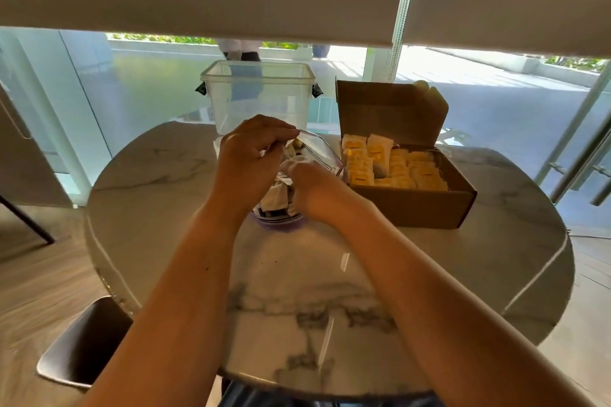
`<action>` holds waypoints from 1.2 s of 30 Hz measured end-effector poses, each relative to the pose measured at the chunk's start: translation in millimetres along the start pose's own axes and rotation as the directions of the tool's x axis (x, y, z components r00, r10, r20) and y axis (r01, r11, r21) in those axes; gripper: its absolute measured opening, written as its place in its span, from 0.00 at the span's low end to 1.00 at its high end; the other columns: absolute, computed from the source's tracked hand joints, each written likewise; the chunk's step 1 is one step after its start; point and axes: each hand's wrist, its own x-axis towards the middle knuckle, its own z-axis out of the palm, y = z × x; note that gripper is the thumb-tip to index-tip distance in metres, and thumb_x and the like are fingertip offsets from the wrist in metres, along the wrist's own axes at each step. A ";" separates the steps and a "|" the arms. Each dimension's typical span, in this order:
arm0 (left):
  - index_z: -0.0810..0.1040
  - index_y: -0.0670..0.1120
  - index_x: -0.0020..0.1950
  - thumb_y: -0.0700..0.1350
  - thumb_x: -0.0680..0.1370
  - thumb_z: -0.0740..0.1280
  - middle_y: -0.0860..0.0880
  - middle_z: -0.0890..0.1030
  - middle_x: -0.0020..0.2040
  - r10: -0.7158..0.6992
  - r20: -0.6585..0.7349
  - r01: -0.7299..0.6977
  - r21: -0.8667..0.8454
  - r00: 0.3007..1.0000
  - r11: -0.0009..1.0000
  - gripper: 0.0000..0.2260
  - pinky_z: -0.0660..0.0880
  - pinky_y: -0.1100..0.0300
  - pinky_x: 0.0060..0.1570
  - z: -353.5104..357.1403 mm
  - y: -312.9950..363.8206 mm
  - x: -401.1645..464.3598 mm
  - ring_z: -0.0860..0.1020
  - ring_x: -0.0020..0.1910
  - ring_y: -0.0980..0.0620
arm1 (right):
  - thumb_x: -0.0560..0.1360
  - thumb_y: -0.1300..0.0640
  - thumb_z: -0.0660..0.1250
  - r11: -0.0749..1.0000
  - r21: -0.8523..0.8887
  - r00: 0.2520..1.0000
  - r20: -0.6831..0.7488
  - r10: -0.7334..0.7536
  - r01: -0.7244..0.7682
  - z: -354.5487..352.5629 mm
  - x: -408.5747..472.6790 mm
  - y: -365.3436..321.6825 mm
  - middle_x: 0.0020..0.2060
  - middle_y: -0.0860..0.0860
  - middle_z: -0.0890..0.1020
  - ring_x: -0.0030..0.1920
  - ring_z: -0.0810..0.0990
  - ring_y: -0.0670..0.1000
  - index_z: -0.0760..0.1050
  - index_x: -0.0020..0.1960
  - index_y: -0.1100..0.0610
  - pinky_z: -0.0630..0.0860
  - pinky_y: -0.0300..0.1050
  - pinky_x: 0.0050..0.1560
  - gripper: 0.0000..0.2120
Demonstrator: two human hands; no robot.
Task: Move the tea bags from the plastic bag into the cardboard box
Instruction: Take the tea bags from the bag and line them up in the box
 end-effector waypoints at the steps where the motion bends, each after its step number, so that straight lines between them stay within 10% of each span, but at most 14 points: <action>1: 0.83 0.44 0.49 0.33 0.74 0.65 0.50 0.82 0.48 -0.003 0.000 0.003 0.001 1.000 1.000 0.11 0.75 0.66 0.53 0.2 0.1 0.0 0.80 0.48 0.55 | 0.76 0.68 0.61 1.000 -0.020 1.000 -0.022 0.002 -0.003 5.9 4.5 -0.2 0.70 0.56 0.66 0.69 0.65 0.56 0.64 0.72 0.56 0.66 0.46 0.67 0.26; 10: 0.84 0.45 0.49 0.32 0.75 0.65 0.52 0.82 0.48 -0.027 0.003 0.027 -0.025 1.000 0.999 0.11 0.75 0.66 0.53 -0.8 0.5 -0.1 0.80 0.49 0.54 | 0.78 0.64 0.58 0.991 -0.125 0.967 -0.256 0.006 -0.040 25.1 19.2 11.8 0.60 0.60 0.74 0.62 0.73 0.57 0.74 0.60 0.65 0.70 0.44 0.59 0.13; 18: 0.83 0.45 0.50 0.35 0.75 0.64 0.52 0.80 0.49 -0.057 0.013 0.058 -0.055 0.998 0.997 0.11 0.74 0.64 0.56 -1.1 1.6 -0.7 0.78 0.52 0.54 | 0.77 0.63 0.61 0.960 0.240 0.793 -0.608 0.033 0.144 12.6 7.9 5.9 0.45 0.57 0.83 0.45 0.81 0.55 0.80 0.49 0.62 0.74 0.42 0.46 0.09; 29: 0.79 0.56 0.39 0.55 0.72 0.66 0.62 0.72 0.53 -0.163 0.089 0.164 0.001 0.983 0.986 0.05 0.63 0.61 0.56 7.8 1.2 -0.8 0.64 0.58 0.60 | 0.74 0.62 0.69 0.599 0.738 0.794 -0.548 0.263 0.311 -26.9 -14.4 22.9 0.33 0.49 0.81 0.25 0.77 0.44 0.77 0.45 0.54 0.73 0.33 0.26 0.04; 36: 0.79 0.53 0.46 0.55 0.73 0.65 0.57 0.74 0.56 -0.179 0.013 0.179 -0.079 0.984 0.981 0.08 0.69 0.51 0.57 7.6 1.9 2.6 0.68 0.61 0.51 | 0.75 0.56 0.67 0.425 0.887 0.941 -0.280 0.189 0.178 -42.6 -22.3 40.4 0.38 0.54 0.84 0.23 0.76 0.48 0.78 0.46 0.58 0.69 0.35 0.22 0.05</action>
